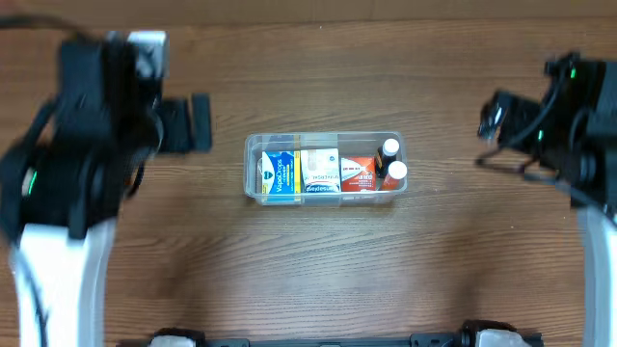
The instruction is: Pack container
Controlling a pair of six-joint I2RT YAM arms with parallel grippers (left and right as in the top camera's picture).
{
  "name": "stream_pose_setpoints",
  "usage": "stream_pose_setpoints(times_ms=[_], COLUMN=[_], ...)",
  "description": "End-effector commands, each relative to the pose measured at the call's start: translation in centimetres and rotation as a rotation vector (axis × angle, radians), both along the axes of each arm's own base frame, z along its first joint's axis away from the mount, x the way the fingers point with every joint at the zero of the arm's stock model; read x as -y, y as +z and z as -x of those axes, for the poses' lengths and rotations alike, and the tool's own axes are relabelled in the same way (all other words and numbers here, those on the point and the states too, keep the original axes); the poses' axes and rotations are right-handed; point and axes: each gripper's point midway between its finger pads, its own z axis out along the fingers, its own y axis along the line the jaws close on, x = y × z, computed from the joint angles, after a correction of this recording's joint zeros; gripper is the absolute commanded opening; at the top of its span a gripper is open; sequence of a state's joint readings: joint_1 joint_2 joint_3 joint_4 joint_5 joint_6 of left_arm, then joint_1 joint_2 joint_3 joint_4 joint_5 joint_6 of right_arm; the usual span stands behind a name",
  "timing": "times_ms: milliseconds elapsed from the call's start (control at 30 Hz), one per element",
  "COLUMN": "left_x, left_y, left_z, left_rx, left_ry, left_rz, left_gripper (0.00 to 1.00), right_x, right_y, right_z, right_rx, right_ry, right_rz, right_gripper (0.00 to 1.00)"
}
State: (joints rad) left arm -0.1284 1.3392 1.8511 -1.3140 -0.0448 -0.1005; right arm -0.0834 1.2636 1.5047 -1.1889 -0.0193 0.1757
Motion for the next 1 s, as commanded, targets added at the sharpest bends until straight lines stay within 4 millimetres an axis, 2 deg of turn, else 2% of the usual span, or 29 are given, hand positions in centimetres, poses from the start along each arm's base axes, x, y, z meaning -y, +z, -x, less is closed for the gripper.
stream_pose_setpoints(times_ms=[0, 200, 333, 567, 867, 967], left_x=[-0.6, -1.4, -1.7, -1.9, -2.0, -2.0], left_y=[-2.5, -6.9, -9.1, -12.0, -12.8, -12.8], left_z=[4.0, 9.7, 12.3, 13.9, 14.6, 14.6], left_rx=[0.028, 0.13, 0.172, 0.068, 0.021, 0.021], left_ry=[-0.007, 0.019, 0.048, 0.05, 0.051, 0.051], left_rz=[-0.012, 0.025, 0.065, 0.049, 0.041, 0.041], left_gripper=[1.0, 1.0, 1.0, 1.0, 1.0, 1.0], right_x=[-0.2, -1.0, -0.8, -0.8, -0.8, 1.1], right_y=[-2.1, -4.6, -4.9, -5.1, -5.1, -5.1], right_z=[3.6, 9.1, 10.7, 10.9, 10.9, 11.2], right_rx=[-0.003, -0.011, 0.012, -0.004, -0.004, -0.01], right_ry=[-0.002, 0.004, -0.006, -0.006, -0.005, -0.074], right_rz=[0.008, -0.006, 0.01, 0.009, 0.009, 0.101], right_gripper=[1.0, 1.0, 1.0, 1.0, 1.0, 1.0])
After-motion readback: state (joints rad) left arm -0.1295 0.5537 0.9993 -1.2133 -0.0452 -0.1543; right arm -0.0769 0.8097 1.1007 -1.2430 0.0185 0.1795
